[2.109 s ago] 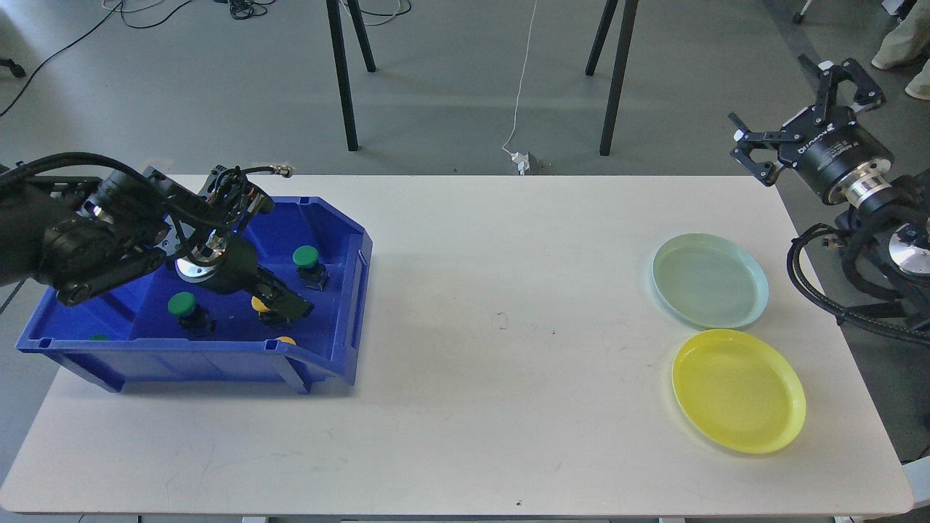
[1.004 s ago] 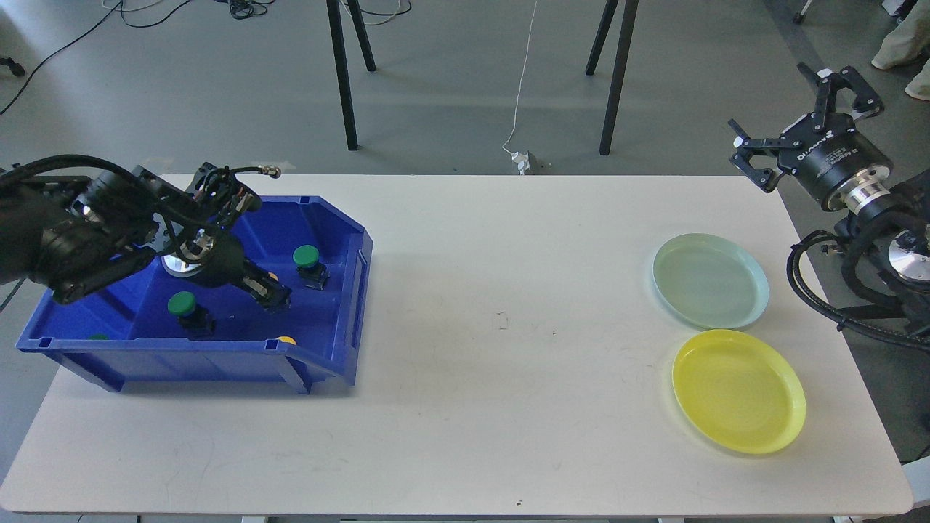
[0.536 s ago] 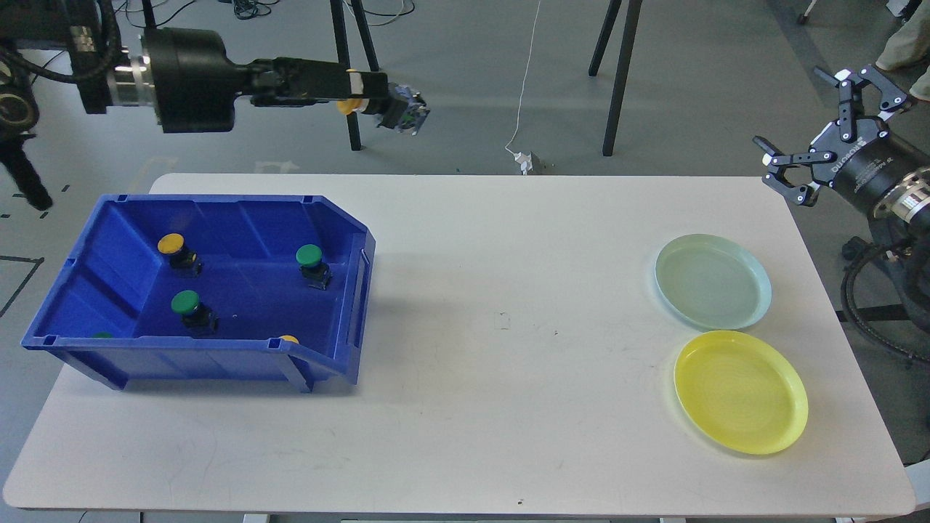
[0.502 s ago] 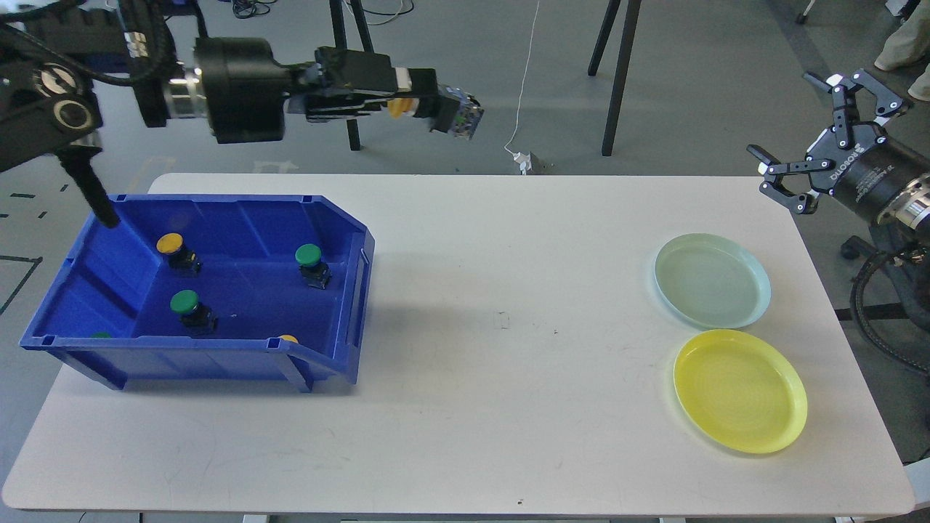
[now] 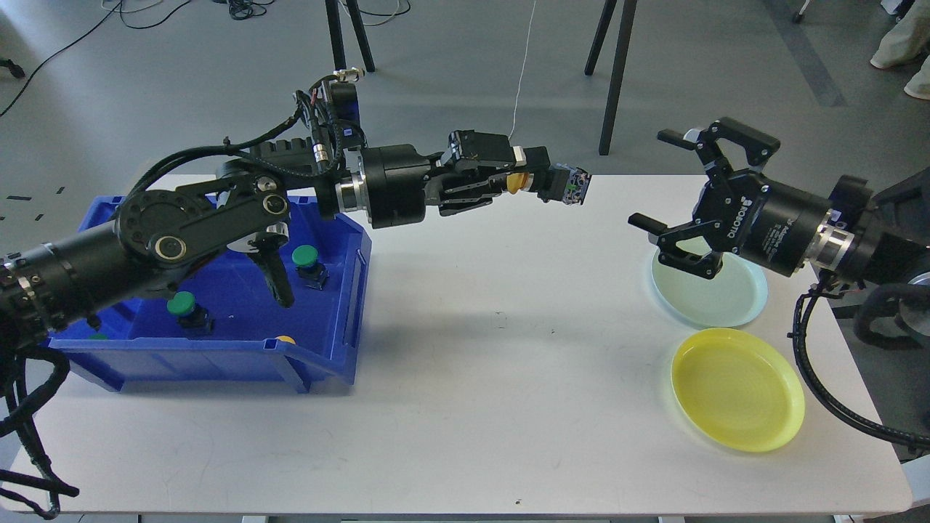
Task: Pass button and place on color plate
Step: 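Bring the right gripper to the held button and grasp it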
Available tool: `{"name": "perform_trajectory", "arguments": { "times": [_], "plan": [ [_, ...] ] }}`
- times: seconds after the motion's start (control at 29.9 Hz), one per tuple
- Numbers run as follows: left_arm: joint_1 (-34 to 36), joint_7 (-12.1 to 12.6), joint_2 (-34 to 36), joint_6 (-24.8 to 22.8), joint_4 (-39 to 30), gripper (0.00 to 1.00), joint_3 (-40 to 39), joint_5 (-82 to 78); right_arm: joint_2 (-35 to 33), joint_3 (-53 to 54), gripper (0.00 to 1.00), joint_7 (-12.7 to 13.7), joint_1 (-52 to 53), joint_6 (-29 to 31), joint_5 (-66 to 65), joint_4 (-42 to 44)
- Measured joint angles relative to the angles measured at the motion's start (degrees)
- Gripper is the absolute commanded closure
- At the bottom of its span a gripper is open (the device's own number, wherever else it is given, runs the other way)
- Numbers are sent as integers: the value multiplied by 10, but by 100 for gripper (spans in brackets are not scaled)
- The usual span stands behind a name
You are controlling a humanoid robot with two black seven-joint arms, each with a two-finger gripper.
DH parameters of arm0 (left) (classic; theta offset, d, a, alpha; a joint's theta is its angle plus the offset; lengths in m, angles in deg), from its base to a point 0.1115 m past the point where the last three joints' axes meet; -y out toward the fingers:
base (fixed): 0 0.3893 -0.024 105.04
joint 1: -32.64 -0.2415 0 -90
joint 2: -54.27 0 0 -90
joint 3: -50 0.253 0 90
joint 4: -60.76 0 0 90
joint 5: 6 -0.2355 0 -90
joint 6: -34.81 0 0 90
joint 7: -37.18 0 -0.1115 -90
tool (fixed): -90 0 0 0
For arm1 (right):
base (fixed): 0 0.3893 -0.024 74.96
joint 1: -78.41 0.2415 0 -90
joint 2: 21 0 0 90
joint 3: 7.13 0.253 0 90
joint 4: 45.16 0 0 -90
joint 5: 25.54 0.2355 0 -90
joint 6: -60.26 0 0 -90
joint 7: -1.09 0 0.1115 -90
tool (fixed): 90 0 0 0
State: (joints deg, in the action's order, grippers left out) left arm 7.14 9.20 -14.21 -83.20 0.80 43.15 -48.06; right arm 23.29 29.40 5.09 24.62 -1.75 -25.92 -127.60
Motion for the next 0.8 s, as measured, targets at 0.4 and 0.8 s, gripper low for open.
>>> {"name": "perform_trajectory", "arguments": {
  "times": [0.4,0.8],
  "plan": [
    [-2,0,-4,0,4,95,-2,-2,53,-35,1,6,44,0,17,4],
    [-2,0,-4,0,4,95,-3,-2,61,-41,46,3,48,0,38,5]
  ]
}}
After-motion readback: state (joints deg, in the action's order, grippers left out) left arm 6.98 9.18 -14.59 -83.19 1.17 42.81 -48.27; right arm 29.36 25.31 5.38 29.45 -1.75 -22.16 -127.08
